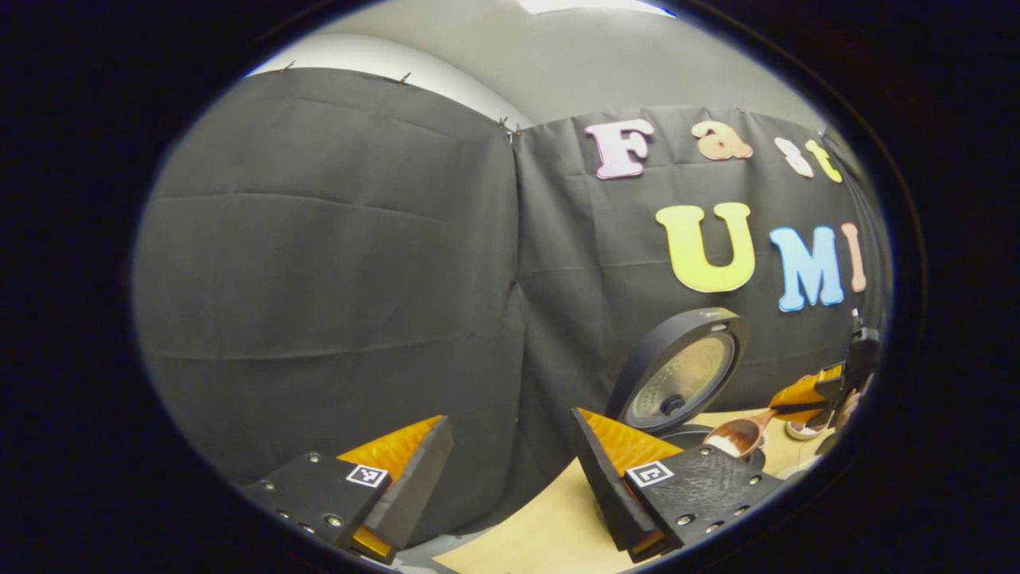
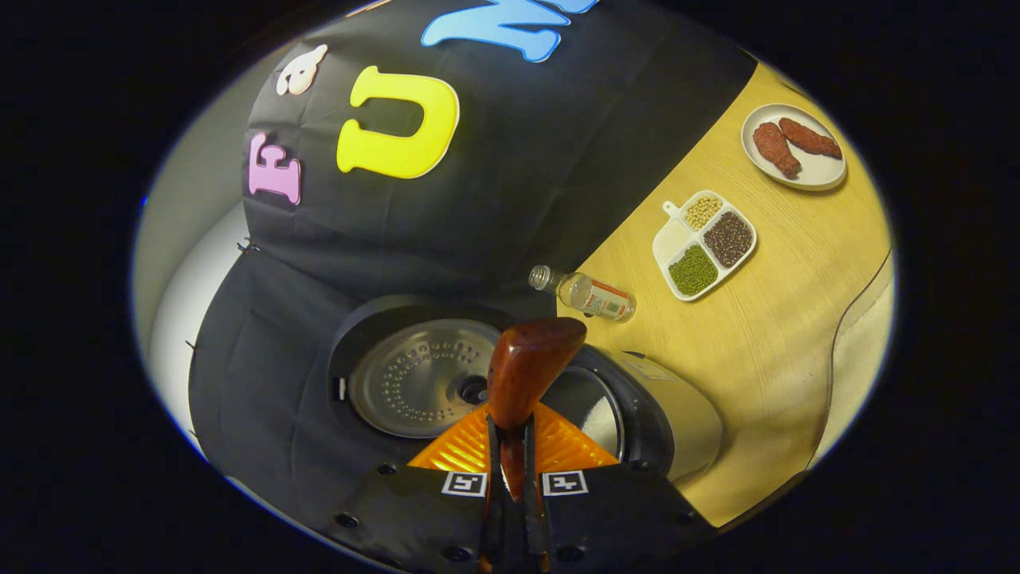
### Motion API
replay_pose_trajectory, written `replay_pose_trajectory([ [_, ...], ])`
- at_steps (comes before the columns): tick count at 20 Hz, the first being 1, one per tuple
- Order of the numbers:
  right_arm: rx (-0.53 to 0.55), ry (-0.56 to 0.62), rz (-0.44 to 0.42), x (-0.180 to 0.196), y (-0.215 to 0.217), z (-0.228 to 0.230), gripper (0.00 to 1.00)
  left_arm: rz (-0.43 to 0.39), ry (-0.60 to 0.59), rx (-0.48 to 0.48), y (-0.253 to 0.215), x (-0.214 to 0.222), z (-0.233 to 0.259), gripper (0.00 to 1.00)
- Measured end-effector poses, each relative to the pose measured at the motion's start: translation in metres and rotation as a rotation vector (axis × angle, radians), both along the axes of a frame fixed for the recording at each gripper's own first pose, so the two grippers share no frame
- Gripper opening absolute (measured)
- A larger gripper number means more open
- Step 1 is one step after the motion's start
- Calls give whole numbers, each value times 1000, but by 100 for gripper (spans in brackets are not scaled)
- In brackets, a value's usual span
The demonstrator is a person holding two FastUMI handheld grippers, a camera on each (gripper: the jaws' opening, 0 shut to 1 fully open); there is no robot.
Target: Close the left gripper, press the button to open the rice cooker; take a wooden spoon from the chopstick holder with the right hand, scoop a spoonful of rice and pour it into the rice cooker, then put the wooden spoon back into the chopstick holder.
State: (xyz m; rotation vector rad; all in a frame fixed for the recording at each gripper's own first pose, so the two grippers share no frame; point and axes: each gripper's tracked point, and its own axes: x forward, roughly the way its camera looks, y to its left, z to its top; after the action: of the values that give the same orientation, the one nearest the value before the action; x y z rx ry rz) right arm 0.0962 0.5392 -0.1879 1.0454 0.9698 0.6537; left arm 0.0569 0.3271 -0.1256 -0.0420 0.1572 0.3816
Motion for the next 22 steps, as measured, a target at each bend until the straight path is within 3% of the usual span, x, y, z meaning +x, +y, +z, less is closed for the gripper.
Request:
replay_pose_trajectory([
  [6,-143,-136,52,-10,17,-19,11,37,18,-10,16,-16,-11,91],
  [12,-321,-430,119,-17,31,-13,11,46,24,-22,17,-23,-15,91],
  [18,-431,-648,157,-18,37,-2,11,43,25,-10,14,-23,-14,91],
  [19,-450,-692,162,-19,37,1,7,43,25,-10,14,-23,-15,91],
  [21,-486,-797,176,-20,38,6,11,44,25,-16,14,-23,-14,91],
  [22,-497,-847,179,-22,38,9,7,43,24,-17,14,-23,-14,91],
])
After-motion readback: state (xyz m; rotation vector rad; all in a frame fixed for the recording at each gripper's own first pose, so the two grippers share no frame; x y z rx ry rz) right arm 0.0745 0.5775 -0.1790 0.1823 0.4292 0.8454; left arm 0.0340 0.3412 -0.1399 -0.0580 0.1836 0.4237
